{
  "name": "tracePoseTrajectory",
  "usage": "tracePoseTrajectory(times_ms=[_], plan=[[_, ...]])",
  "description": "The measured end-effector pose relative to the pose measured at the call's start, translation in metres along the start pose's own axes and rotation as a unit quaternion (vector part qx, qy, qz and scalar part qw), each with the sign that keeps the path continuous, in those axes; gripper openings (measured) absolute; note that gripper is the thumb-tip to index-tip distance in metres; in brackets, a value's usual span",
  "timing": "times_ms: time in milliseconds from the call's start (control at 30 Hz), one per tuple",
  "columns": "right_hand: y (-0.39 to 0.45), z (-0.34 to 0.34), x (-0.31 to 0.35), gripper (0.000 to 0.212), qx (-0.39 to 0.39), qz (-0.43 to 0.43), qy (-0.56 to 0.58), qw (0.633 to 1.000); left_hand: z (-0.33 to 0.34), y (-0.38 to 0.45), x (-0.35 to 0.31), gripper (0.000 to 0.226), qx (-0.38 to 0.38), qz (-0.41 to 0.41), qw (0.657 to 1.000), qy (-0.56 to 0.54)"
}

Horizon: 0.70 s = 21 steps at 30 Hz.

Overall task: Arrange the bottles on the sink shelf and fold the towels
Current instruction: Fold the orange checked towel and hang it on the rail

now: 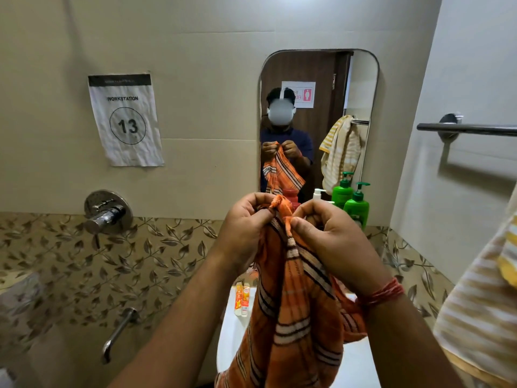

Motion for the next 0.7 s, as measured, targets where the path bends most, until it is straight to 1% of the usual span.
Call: tracePoseTrajectory(times_ms=[67,133,267,367,467,533,667,700], plan=[[0.001,0.000,-0.001,0.006,0.010,-0.006,-0.016,1.000,0.001,0.000,0.001,0.019,0.020,-0.006,1.000,0.000],[0.002,0.003,0.000,0.007,-0.003,-0.016,-0.030,0.999,0.003,-0.001,0.002,0.019,0.032,-0.007,0.999,0.009],[0.004,0.008,0.007,0.010,-0.085,-0.058,-0.088,0.991,0.009,-0.007,0.003,0.018,0.046,-0.008,0.998,0.042],[0.004,0.011,0.009,0.010,-0.143,-0.090,-0.134,0.976,0.014,-0.012,0.004,0.022,0.055,-0.019,0.998,0.003],[0.004,0.014,0.005,0.010,-0.180,-0.082,-0.134,0.971,0.016,-0.014,0.005,0.024,0.064,-0.016,0.998,-0.018],[0.005,0.015,0.001,0.012,-0.177,-0.062,-0.106,0.976,0.015,-0.015,0.006,0.025,0.065,-0.009,0.998,-0.007],[0.006,0.013,-0.003,0.012,-0.132,-0.030,-0.069,0.988,0.011,-0.013,0.008,0.026,0.056,0.000,0.996,0.067],[0.005,0.013,-0.003,0.013,-0.122,-0.029,-0.063,0.990,0.010,-0.012,0.009,0.025,0.053,0.000,0.996,0.072]])
Point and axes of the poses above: each hand's wrist, its own y-axis towards the middle knuckle, its own z-axis out of the palm, x = y × z, the point moved 2 cm from there along y, towards the middle knuckle, and after that the axes turned 3 degrees about z, right-handed, at the moved point
